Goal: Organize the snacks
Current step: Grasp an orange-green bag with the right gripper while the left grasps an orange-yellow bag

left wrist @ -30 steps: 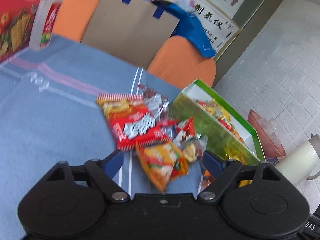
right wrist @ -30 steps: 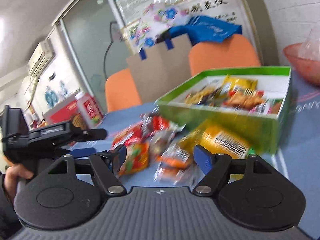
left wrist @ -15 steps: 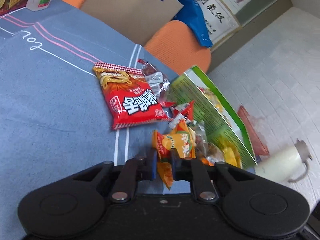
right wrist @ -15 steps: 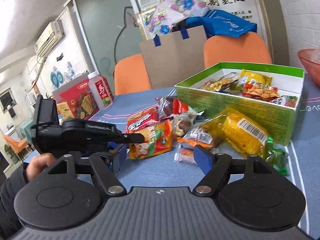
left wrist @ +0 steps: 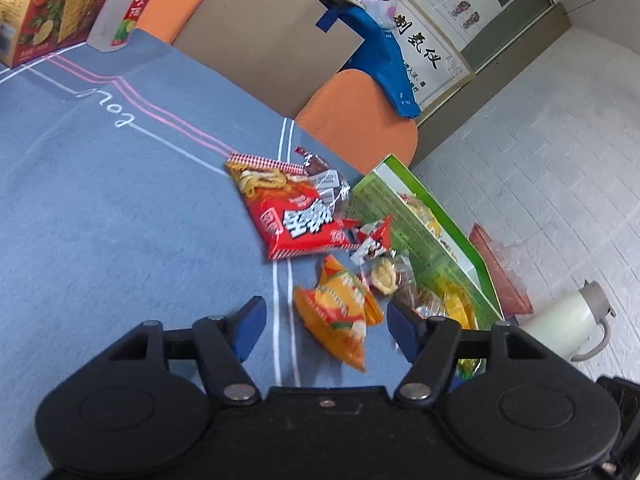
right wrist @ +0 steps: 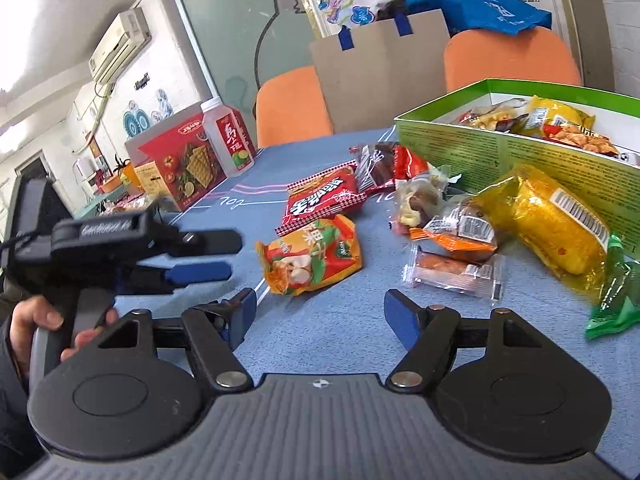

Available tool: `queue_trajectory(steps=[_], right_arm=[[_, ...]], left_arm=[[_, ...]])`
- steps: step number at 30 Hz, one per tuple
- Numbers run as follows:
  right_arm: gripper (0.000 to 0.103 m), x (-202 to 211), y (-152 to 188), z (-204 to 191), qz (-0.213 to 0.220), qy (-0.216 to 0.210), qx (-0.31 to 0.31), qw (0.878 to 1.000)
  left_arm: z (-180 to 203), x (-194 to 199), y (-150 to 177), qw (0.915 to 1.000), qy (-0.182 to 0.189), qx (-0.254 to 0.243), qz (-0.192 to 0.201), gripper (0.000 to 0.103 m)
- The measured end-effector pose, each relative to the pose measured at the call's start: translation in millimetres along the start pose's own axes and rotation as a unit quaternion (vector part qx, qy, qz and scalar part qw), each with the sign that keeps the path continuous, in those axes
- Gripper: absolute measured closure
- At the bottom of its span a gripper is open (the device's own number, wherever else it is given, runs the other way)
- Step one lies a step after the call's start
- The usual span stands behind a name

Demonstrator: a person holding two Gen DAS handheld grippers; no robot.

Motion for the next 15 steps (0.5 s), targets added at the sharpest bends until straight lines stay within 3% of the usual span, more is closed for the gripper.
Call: queue_trajectory(steps=[4,6,7,8,12,13,14,15], right_arm=[[0.0,-0.6,1.2,-1.1,-0.004,0.003,0.003,1.0],[0.0,-0.3,1.5,-0.4,-0.005,0.004,0.002,1.0],[0.0,-0.9,1.8,0.1,-0.005,0.005,0.002,1.0],[0.0,-0.8,2.2,1.0,-0.005,0.006,0.0,1.0],[0.0,-1.7,4.4,4.9,-0.008,0.004,-0.004,1.0],[0.0,-2.7,5.4,5.0,-0.009,0.003,-0.005,1.0],[0.0,-3.6,6.5,5.4,-0.011,0.002,-0.006,1.0],[0.0,-4.6,7.7,5.6,-0.013,0.0,-0.008,1.0]], left_arm=[[3.7,-25.3,-5.6,0.9999,-0.009,-0.009,-0.002,0.003],[2.8,-33.7,-0.9,0.9999,-0.004,0.0,-0.016,0.028],[1.5,-36.0,3.1,0.9996,-0.004,0.002,-0.026,0.064],[1.1,-37.0,7.7,0.9993,-0.005,-0.003,-0.037,0.086],[8.1,-18.0,27.4,0.9978,0.025,0.005,-0.06,0.094],[9.8,-12.3,30.3,0.9978,0.025,0.0,-0.061,0.09],[10.6,-5.9,31.8,0.9982,0.019,-0.002,-0.057,0.073],[9.8,-1.3,31.4,0.9987,0.011,-0.004,-0.05,0.063]])
Point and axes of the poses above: each gripper's, at about its wrist camera, not at the fingertips, and x roughly against the way its jaws point, z to its right, y to its underside, the point moved 6 cm from there along -x, roughly the way its jaws point, and after that the axes turned 15 degrees about z, right-handed, at the moved point
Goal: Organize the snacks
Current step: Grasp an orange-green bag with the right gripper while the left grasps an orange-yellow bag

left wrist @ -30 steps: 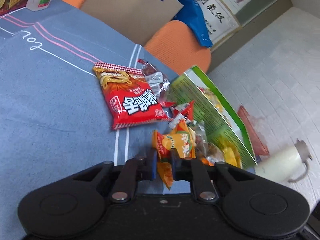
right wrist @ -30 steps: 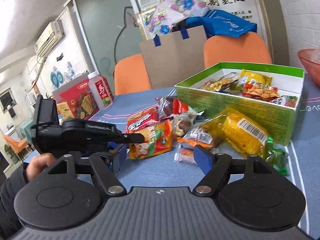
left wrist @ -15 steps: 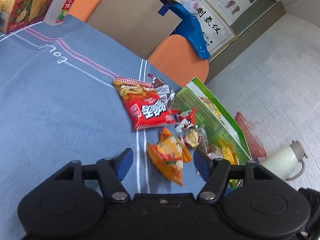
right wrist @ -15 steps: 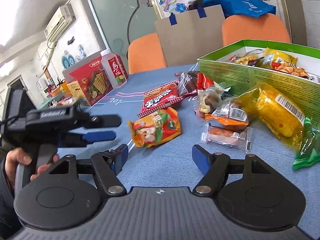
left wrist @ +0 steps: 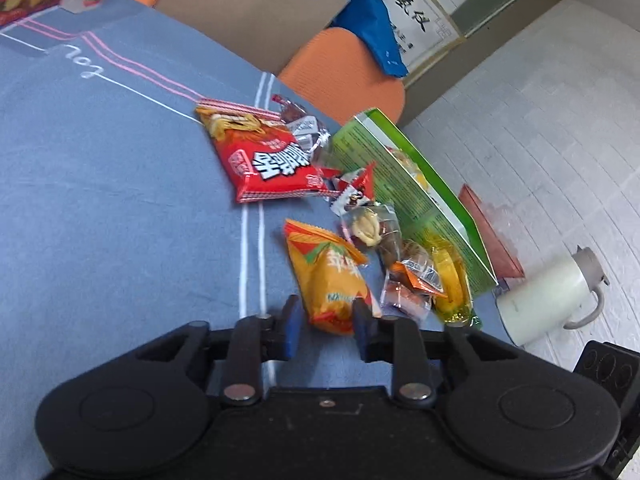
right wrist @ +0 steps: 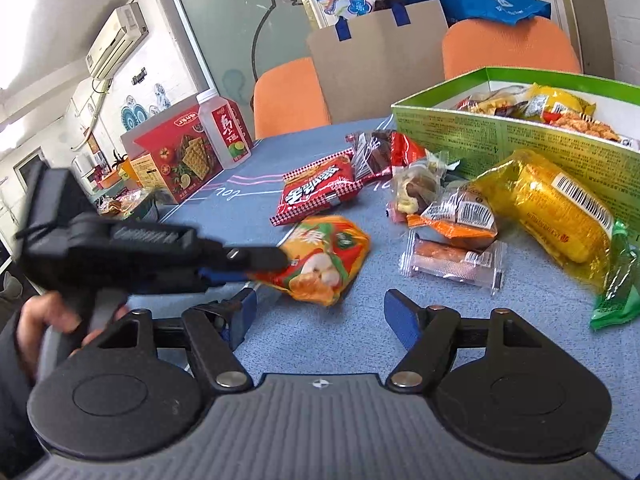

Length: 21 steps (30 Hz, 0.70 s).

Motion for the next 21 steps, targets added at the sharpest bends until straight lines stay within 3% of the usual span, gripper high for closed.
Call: queue_trajectory(steps=[1,2,4,7,12,16,18,21], right_arm=[[0.0,-1.2,1.4,0.0,-0.002,-0.002,-0.001,1.0],[0.0,-2.7,2.6,0.1,-0.004,-0.002,-0.003,1.0],[0.0,-6.6,4.9,0.1,-0.009,-0.006,-0.01,1.0],[0.0,-11.6,4.2,0.1,-0.008,-0.002,-0.013,1.0],[0.004,-20.9,-0.7,1.1,-0.006,0.005,-0.013,1.0],[0.009,-29.9,0.6,2.6,-0.013,-0.003,-0.02,1.0],[0.024,-32.4,1.5,2.3,-0.014,-0.013,-0.025,0.999],[0.031,-31.3,2.8,2.0,-0.012,-0.015,-0.025,0.999]], left_arm=[[-1.2,3.4,-1.8,1.0,-0.008,-0.002,0.006,0.046],[-2.6,5.0,-4.7,0.9999,-0.012,0.0,0.012,0.044],[-4.4,3.0,-12.8,0.9997,-0.013,0.01,0.018,0.044],[-0.8,-6.1,-21.1,0.9997,-0.009,0.015,0.02,0.033],[4.0,-21.9,-11.8,0.9999,-0.004,0.014,-0.005,0.033],[2.9,-29.4,-5.1,0.9996,0.007,0.021,-0.02,0.049],[5.0,-29.6,-3.1,0.9999,0.002,0.007,-0.015,0.054],[8.4,-26.7,-1.5,0.9999,0.002,0.003,-0.012,0.068]])
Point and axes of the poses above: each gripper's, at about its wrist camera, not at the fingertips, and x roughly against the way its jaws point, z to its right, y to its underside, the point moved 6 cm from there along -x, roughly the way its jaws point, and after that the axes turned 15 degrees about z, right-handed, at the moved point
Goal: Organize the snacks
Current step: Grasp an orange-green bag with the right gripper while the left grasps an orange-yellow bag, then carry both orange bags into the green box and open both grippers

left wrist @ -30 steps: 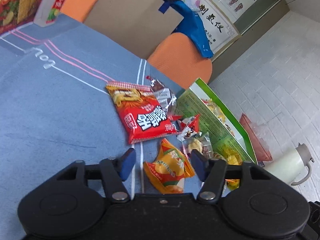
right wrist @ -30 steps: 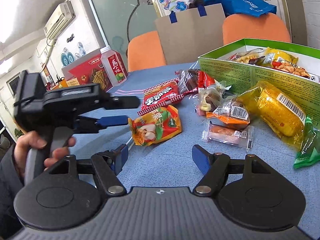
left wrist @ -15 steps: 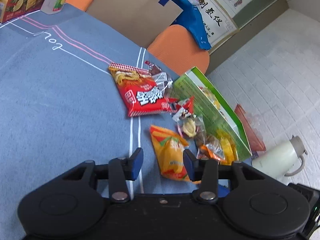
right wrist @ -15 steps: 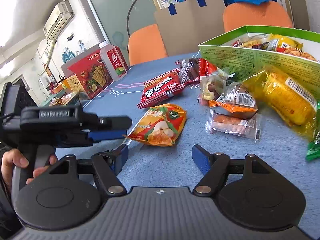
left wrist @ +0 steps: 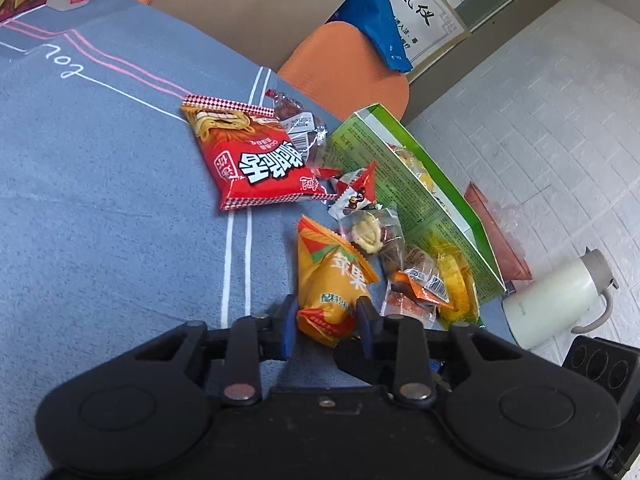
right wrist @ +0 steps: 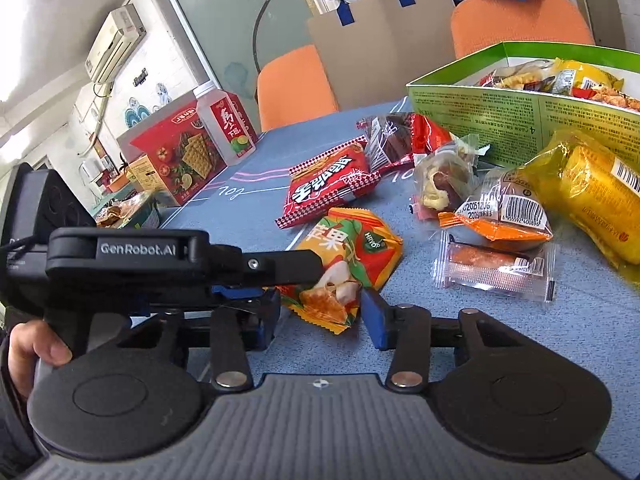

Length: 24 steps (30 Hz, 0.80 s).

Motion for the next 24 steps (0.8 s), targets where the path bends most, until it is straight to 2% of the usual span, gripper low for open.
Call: queue_trajectory(steps=[2,3,4,8,14,24], right_arm=[[0.04,3.6,0.4,0.7,0.006,-0.002,-0.001,1.0],[0.054,6.3,0.3,0.9,0.008,-0.001,-0.002,1.0],[0.061,7.6,-0.5,0.3,0.007,0.003,0.0,1.0],[0.067,17.2,-8.5,0.7,0.024,0.006,0.006,1.0],[0.072,38.6,-41.3,4.1,0.086,0.015,0.022,0.996],[0.073,58.1,-103.0,61.0,0.164,0.065,0.026,0.984]], left_arm=[[3.4,3.7,0.0,1.0,0.0,-0.001,0.006,0.072],[5.4,5.5,-0.3,1.0,0.0,-0.002,0.009,0.074],[9.0,7.4,-1.4,0.9999,0.004,-0.004,0.01,0.075],[31.0,10.4,-11.1,0.9993,0.017,-0.023,0.025,0.079],[76.6,-0.4,-35.6,0.9959,0.06,-0.049,0.047,0.08],[147.7,-83.0,-59.6,0.9875,0.123,-0.088,0.045,0.081]])
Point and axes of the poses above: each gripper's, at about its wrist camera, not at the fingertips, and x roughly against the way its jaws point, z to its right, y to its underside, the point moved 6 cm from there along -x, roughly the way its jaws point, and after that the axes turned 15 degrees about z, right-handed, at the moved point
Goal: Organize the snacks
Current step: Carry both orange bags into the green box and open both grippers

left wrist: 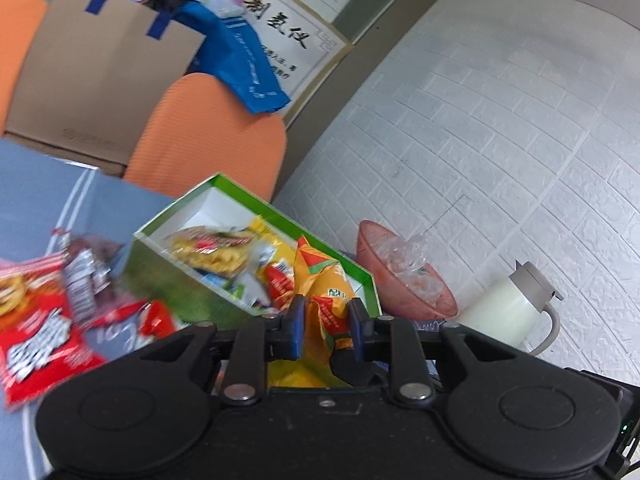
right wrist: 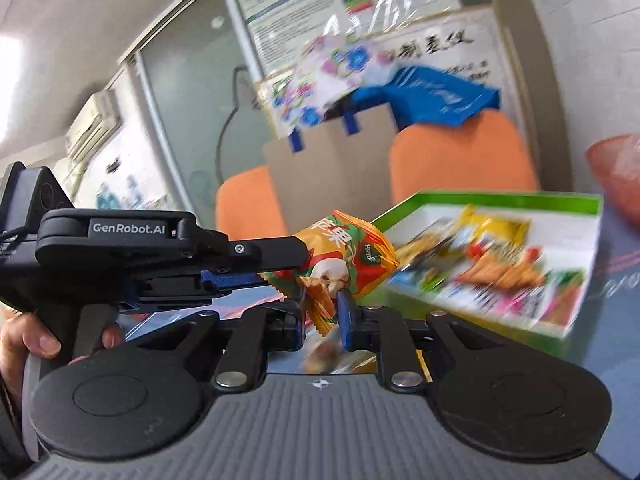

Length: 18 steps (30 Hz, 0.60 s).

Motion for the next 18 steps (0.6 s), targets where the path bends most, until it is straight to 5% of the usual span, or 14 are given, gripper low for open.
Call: queue_trajectory(steps=[7,9,10,11,12,14,18], right_arm=[[0.073,-20.0,-8.5,42.6,0.014,0.037,0.007,0.999],[0.068,-28.9,-2.3,49.7,0.012,0.045,0.019,0.999],[0.065,-32.3,2.3,52.4,0.006,0.049,0.028,0.998],[0.048,-35.9,7.5,54.9,-0.004,0.058,0.04,0.997],[0.021,-37.5,12.1,55.9,-0.014,0.067,0.054,0.996],[0.0,-30.7,16.0,53.1,-0.009,0.07,0.08,0.994],[0.0,-13.9,10.1,35.3,0.016,0.051,0.098,0.994]], left_arm=[[-9.6,-55.1,9.4,0.9997,-0.013,-0.006,-0.018,0.079],[-23.2,-64.6,18.6,0.9986,-0.036,-0.009,-0.037,0.053],[-28.6,-63.7,23.2,0.998,-0.043,-0.009,-0.045,0.026],[-29.5,-58.1,24.4,0.9987,-0.037,-0.013,-0.035,0.018],[-28.6,-49.6,25.2,0.9986,-0.036,-0.021,-0.033,0.007],[-24.1,-29.8,25.0,0.9982,-0.031,-0.045,-0.026,0.0],[-36.4,16.0,10.0,0.9942,-0.075,-0.074,0.022,0.0]])
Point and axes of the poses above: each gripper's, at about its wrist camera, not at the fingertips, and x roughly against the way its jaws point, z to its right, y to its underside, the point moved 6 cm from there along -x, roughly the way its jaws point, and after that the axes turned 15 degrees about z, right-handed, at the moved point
